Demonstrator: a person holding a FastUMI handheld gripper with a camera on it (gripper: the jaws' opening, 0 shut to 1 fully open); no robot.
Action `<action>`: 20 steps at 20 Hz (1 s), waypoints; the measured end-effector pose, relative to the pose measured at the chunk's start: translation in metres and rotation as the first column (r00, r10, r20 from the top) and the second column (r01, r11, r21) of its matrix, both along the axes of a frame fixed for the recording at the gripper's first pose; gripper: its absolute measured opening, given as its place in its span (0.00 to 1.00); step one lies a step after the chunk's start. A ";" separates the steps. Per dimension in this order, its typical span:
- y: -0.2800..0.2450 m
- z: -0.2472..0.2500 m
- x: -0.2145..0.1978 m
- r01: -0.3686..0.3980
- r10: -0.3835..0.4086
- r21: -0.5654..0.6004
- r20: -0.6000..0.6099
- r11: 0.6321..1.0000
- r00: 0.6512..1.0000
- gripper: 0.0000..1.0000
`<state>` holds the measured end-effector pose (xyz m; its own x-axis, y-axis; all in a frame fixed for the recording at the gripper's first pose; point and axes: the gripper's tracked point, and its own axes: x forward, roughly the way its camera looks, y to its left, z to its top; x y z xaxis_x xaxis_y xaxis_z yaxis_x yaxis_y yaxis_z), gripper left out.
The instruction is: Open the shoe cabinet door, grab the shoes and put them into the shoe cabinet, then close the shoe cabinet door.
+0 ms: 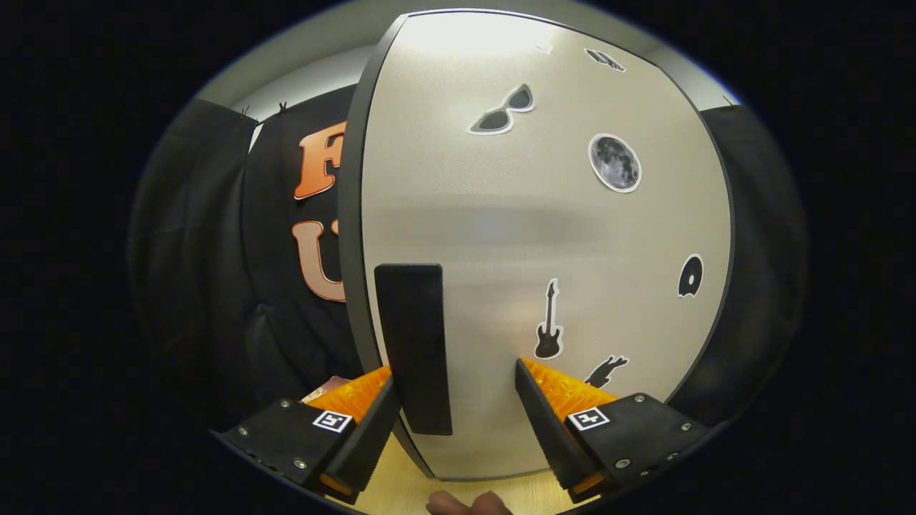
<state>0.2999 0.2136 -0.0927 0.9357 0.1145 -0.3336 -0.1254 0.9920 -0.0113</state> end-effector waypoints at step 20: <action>-0.079 0.114 -0.189 0.037 -0.037 -0.009 0.066 0.999 0.997 0.94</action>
<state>0.1106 0.1343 0.0216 0.9591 0.0765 -0.2724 -0.0874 0.9958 -0.0282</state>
